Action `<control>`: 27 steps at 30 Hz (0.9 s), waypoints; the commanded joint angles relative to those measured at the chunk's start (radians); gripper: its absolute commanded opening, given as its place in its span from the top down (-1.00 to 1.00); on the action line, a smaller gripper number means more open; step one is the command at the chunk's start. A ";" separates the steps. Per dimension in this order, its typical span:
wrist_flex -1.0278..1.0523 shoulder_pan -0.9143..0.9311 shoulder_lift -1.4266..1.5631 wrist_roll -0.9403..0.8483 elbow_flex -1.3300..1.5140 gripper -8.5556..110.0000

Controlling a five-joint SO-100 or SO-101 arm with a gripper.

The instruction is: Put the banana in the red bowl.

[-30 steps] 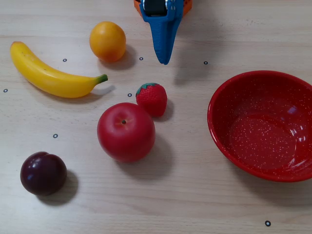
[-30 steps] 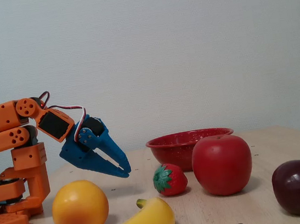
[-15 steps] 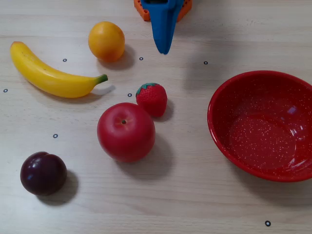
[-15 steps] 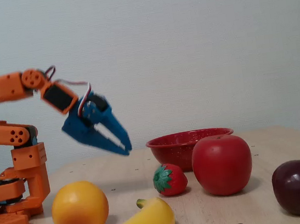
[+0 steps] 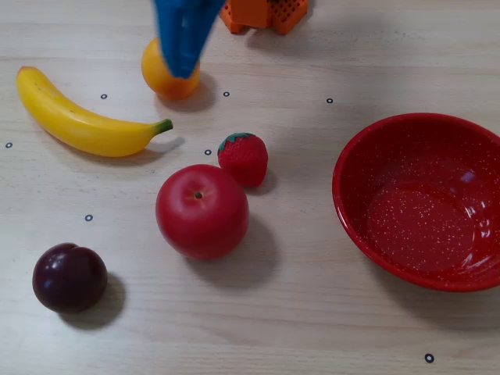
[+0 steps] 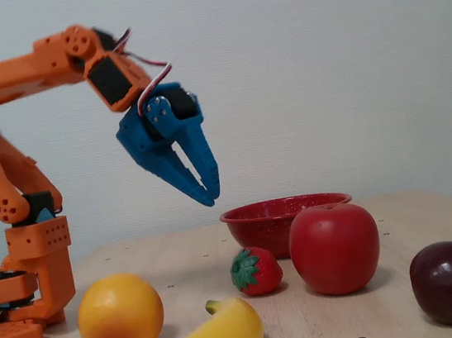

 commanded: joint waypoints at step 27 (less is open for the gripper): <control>0.295 -0.436 -0.916 0.612 -0.882 -0.05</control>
